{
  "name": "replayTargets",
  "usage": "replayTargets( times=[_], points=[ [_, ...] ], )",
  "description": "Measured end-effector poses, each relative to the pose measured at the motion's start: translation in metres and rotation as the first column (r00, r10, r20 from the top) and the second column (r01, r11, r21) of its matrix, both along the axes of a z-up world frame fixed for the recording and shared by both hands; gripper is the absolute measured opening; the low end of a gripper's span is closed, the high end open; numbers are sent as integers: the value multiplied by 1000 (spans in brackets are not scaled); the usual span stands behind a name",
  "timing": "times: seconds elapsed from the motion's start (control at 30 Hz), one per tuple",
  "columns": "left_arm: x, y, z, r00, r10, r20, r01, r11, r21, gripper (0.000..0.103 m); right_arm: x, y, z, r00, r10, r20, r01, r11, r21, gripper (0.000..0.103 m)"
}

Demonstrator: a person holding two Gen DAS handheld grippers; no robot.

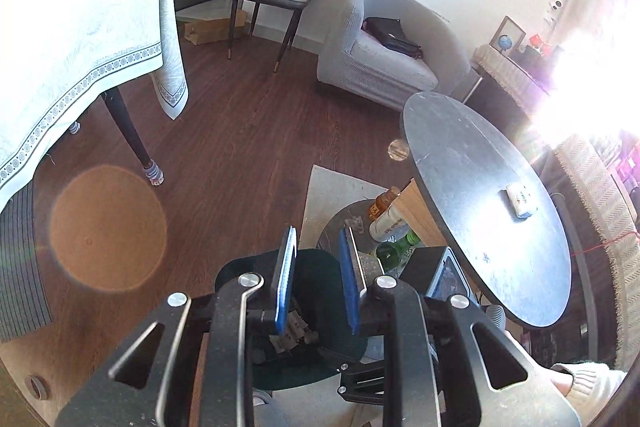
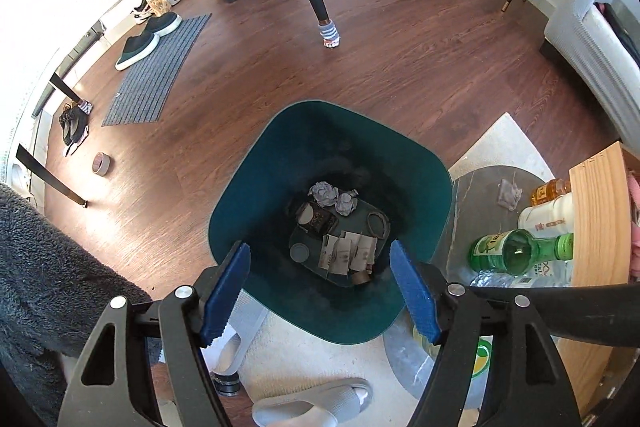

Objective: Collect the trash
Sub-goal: 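Bring both tools back to the table toward the blue-white tissue pack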

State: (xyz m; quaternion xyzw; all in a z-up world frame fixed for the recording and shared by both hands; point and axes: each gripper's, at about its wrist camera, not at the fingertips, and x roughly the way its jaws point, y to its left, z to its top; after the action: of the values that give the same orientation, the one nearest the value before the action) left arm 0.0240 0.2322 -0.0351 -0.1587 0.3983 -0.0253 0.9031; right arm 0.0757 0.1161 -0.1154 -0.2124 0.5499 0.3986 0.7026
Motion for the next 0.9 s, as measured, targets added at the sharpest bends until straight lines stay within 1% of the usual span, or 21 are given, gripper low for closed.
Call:
replayTargets(
  times=[0.03,0.17,0.23,0.4,0.57,0.67,0.8,0.87,0.9],
  points=[
    [1,-2,2,1000,4,3,-4,1000,7,26,-2,-1,6,1000,3,4,-3,1000,16,73],
    [1,-8,12,999,5,32,-5,1000,13,26,-6,-3,29,999,13,33,-15,996,83,73],
    [0,-13,19,999,0,54,-1,1000,18,27,-9,-4,42,998,18,55,-24,993,114,67],
    [0,-19,35,993,-3,122,1,1000,13,34,-14,-15,81,994,13,112,-35,980,195,64],
    [1,-30,50,982,-28,185,24,999,22,43,-10,-33,114,984,-30,175,-16,967,255,64],
    [4,-38,54,981,-38,190,33,999,27,44,-6,-46,132,974,-60,219,-2,962,273,60],
    [10,-52,55,980,-58,191,52,998,38,49,6,-70,145,960,-120,254,43,956,289,59],
    [13,-60,55,979,-70,193,64,997,38,54,12,-84,149,951,-152,270,71,954,290,59],
    [14,-65,56,978,-78,193,71,997,43,55,15,-92,150,946,-170,277,87,953,290,59]
  ],
)
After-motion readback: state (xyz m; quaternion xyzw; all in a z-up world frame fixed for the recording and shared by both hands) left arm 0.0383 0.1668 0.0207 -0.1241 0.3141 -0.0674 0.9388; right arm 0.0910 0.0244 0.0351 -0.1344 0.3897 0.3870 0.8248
